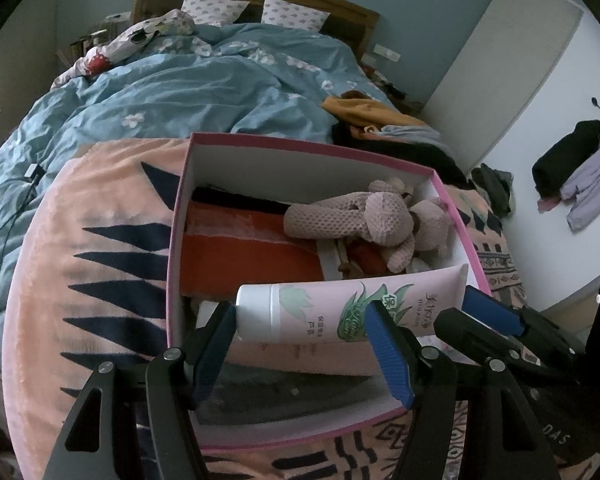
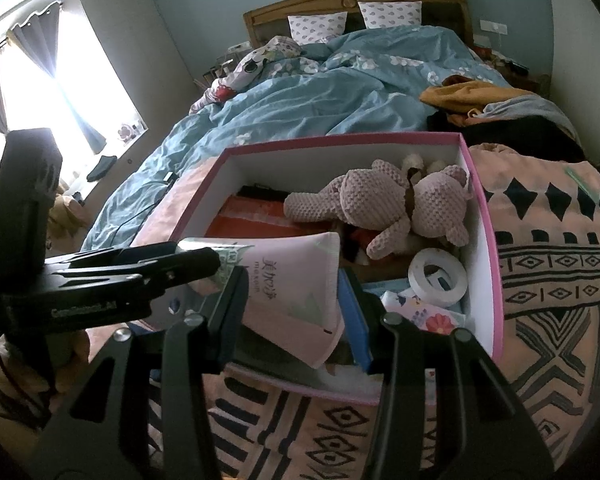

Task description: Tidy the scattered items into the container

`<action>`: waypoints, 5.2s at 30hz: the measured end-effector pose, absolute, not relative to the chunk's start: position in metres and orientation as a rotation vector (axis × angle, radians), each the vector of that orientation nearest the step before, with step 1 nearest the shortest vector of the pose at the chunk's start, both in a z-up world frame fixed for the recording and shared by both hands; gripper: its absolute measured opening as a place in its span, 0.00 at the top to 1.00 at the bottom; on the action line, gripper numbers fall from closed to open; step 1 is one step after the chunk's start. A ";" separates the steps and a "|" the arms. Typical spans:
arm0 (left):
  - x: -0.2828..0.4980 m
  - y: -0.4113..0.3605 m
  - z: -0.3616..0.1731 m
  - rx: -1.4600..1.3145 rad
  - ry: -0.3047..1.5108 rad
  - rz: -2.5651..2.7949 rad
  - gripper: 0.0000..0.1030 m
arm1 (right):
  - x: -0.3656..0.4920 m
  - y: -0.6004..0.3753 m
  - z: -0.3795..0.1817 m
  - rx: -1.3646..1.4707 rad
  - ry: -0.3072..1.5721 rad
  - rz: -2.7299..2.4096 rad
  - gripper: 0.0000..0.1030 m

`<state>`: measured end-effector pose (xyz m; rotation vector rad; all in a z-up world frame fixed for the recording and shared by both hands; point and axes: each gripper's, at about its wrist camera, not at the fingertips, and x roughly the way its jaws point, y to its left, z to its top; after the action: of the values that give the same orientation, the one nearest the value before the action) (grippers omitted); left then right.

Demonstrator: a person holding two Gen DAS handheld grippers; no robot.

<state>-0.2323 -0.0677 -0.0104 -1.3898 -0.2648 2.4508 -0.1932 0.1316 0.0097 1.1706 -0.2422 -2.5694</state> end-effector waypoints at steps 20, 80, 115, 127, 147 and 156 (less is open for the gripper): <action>-0.250 -0.065 -0.018 -1.416 -0.263 2.465 0.34 | -0.216 0.133 0.001 1.202 -0.221 -2.583 0.52; -0.209 -0.073 -0.008 -1.253 -0.186 2.556 0.19 | -0.210 0.135 -0.011 1.258 -0.183 -2.540 0.59; -0.011 -0.145 -0.071 -1.657 -0.240 2.584 0.19 | -0.040 0.056 -0.072 1.430 -0.043 -1.991 0.47; 0.022 -0.170 -0.071 -1.709 -0.306 2.651 0.19 | -0.037 0.033 -0.097 1.491 -0.020 -1.893 0.44; 0.018 -0.184 -0.104 -1.709 -0.369 2.459 0.23 | -0.039 0.002 -0.102 1.486 0.020 -1.948 0.66; 0.005 -0.176 -0.089 -1.571 -0.431 2.374 0.30 | -0.039 0.023 -0.080 1.453 -0.095 -2.072 0.74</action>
<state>0.0052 -0.1763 -0.0888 -1.5708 -0.4307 2.3739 -0.0390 0.0231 -0.0803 1.4532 -0.0946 -2.0724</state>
